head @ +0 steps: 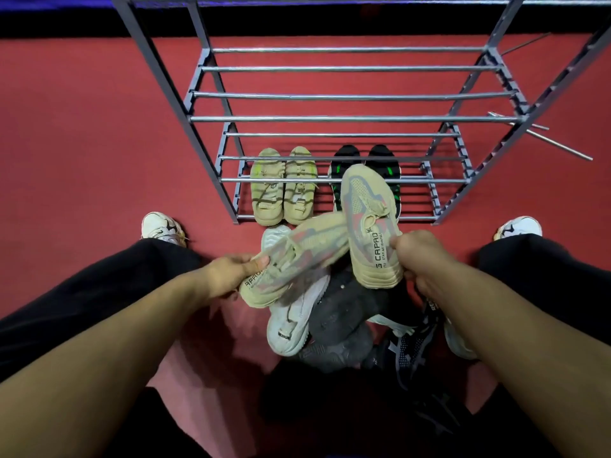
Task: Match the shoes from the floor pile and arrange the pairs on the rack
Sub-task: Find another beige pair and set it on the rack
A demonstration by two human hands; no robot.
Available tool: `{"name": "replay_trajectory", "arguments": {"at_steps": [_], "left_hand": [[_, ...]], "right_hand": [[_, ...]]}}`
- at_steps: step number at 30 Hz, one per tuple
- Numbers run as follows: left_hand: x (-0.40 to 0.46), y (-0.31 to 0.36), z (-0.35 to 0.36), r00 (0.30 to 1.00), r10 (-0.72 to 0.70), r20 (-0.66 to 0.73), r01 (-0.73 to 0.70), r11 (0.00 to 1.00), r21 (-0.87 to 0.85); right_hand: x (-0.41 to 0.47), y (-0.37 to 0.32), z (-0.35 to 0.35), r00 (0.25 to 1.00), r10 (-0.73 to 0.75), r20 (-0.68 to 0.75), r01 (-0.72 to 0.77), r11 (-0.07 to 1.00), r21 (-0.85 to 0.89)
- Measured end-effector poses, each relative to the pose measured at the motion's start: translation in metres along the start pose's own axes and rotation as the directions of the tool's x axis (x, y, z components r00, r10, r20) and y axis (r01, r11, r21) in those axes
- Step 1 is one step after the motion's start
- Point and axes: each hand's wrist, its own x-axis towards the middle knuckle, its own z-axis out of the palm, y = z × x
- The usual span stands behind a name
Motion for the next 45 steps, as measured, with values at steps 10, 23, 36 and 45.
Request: {"name": "replay_trajectory", "arguments": {"at_steps": [10, 23, 36, 45], "left_hand": [[0.004, 0.034, 0.029, 0.949, 0.011, -0.314, -0.083, 0.972, -0.218], [0.095, 0.098, -0.037, 0.837, -0.075, -0.542, -0.094, 0.956, -0.278], [0.157, 0.129, -0.058, 0.804, -0.149, -0.576, 0.005, 0.97, -0.244], [0.146, 0.129, -0.052, 0.761, -0.119, -0.638, -0.026, 0.977, -0.213]], "right_hand": [[0.019, 0.0, 0.01, 0.984, -0.072, -0.161, 0.095, 0.986, 0.14], [0.079, -0.085, 0.083, 0.964, -0.255, -0.077, 0.244, 0.961, -0.132], [0.133, -0.15, 0.126, 0.946, -0.297, 0.127, 0.314, 0.752, -0.58], [0.127, -0.143, 0.111, 0.962, -0.186, 0.198, 0.196, 0.98, -0.03]]}}
